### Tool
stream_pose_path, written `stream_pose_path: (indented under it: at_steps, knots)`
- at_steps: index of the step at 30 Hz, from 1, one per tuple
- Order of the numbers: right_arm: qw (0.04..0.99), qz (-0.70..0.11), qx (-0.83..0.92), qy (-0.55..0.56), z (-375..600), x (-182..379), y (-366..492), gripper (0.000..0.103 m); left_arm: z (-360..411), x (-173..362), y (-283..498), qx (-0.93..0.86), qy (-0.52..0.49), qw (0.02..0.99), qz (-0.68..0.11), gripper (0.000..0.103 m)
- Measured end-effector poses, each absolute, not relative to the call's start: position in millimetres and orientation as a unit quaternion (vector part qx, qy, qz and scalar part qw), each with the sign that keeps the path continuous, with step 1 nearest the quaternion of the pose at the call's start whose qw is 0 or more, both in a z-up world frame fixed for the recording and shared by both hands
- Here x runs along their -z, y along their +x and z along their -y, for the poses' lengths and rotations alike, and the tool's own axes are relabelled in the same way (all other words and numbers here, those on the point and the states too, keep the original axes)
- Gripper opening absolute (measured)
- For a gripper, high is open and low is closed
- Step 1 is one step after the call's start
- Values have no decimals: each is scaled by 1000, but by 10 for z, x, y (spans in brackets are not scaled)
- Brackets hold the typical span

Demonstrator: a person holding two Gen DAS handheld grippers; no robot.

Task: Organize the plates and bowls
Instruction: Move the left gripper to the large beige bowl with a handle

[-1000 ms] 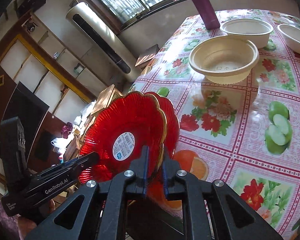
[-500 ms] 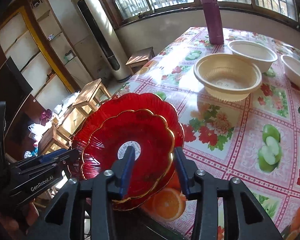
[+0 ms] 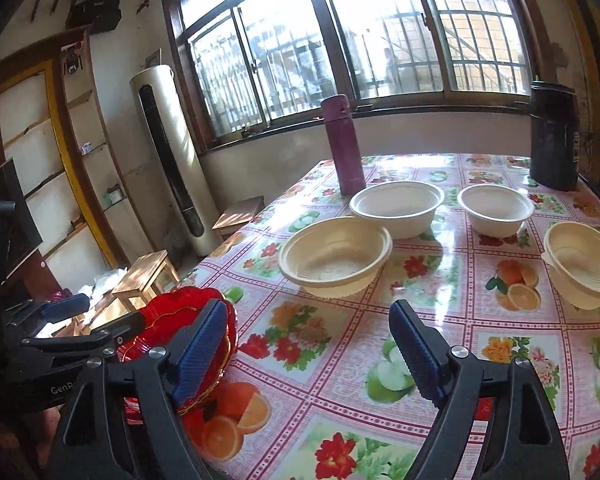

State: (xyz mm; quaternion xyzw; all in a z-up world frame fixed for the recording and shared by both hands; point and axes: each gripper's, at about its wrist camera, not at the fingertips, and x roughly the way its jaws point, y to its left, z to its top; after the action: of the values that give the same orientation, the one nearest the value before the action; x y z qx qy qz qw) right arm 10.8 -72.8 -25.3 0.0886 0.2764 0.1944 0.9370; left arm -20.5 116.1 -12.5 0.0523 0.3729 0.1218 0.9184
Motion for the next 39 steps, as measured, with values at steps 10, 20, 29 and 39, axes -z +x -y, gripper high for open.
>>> stream_pose_path:
  at_steps: [10, 20, 29, 39]
  knots:
    - [948, -254, -119, 150, 1679, 391, 127, 102, -268, 175, 79, -28, 61, 917, -394, 83]
    - [970, -186, -32, 150, 2556, 204, 59, 103, 382, 33, 321, 14, 71, 929, -363, 83]
    - [969, -179, 33, 166, 3447, 133, 221, 103, 1081, -64, 638, 46, 111, 933, -339, 83]
    - [962, -195, 61, 183, 4000, 223, 547, 103, 1632, 3, 992, 64, 138, 926, -346, 83]
